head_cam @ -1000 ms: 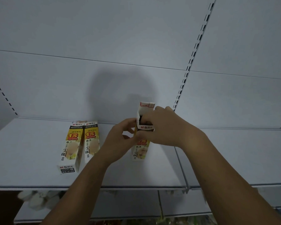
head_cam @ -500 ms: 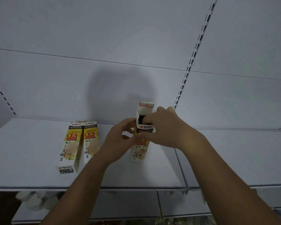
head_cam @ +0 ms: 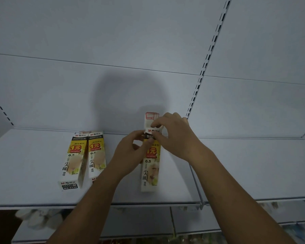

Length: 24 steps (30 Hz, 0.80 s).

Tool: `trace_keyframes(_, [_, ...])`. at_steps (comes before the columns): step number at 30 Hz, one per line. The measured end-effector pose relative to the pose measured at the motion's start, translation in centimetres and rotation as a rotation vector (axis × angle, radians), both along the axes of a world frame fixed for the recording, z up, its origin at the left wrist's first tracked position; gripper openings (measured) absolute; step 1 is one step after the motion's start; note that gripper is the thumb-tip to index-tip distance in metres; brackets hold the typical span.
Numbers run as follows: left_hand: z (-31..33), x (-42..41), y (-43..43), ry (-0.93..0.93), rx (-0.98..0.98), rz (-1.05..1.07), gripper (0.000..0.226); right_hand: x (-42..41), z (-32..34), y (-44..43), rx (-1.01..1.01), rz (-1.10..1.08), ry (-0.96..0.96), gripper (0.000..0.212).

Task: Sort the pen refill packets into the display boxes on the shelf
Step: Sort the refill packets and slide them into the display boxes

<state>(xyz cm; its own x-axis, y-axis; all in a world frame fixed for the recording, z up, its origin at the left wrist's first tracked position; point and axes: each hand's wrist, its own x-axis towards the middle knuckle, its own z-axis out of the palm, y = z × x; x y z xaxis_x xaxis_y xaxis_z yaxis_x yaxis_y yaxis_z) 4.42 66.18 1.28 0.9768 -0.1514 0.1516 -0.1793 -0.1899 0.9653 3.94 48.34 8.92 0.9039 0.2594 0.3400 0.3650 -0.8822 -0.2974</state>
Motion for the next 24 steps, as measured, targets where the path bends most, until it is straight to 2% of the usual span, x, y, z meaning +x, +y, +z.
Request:
trace_keyframes(4, [-0.4, 0.3, 0.1, 0.059, 0.010, 0.055, 0.036, -0.1, -2.1, -0.1, 0.067, -0.020, 0.057, 0.036])
trace_keyframes(9, [-0.7, 0.7, -0.2, 0.044, 0.025, 0.076, 0.038, -0.6, -3.2, -0.3, 0.194, -0.043, 0.052, 0.045])
trace_keyframes(17, [-2.7, 1.9, 0.0, -0.001, 0.242, 0.158, 0.060, -1.2, -4.1, -1.2, 0.239, -0.035, 0.087, 0.042])
trace_keyframes(24, [0.5, 1.8, -1.6, -0.264, 0.421, 0.006, 0.053, -2.3, -4.1, -4.4, 0.303, -0.105, 0.065, 0.043])
